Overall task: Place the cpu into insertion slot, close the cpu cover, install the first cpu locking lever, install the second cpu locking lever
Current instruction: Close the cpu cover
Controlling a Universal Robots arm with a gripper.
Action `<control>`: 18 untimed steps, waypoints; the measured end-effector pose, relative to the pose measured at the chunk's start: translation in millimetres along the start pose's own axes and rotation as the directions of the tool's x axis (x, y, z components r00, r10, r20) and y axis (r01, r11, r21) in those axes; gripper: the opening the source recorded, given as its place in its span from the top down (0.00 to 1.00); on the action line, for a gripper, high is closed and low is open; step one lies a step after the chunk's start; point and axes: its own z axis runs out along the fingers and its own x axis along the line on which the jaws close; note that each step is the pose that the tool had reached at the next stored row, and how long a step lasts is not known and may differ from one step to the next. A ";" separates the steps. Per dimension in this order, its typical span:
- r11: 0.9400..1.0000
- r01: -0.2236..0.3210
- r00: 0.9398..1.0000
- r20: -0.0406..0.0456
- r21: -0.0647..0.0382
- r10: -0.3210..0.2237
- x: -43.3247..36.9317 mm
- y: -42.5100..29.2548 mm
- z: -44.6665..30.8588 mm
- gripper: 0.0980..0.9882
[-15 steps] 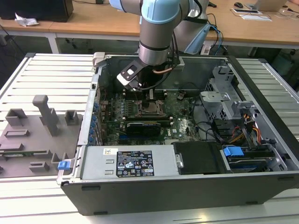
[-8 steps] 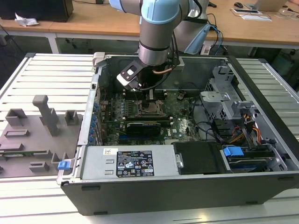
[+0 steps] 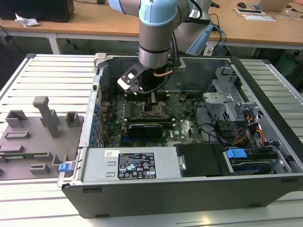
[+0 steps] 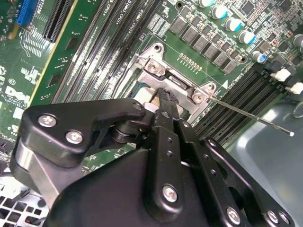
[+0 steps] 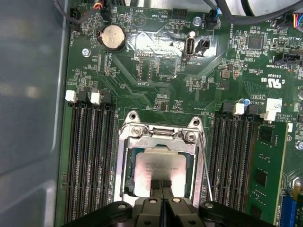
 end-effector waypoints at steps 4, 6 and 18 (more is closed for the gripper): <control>1.000 0.000 1.000 -0.001 -0.001 0.000 0.2 0.2 -0.7 0.99; 1.000 0.000 1.000 -0.002 -0.002 0.000 0.4 0.4 -2.2 0.99; 1.000 0.000 1.000 0.000 0.001 0.000 -0.5 9.3 -6.1 0.99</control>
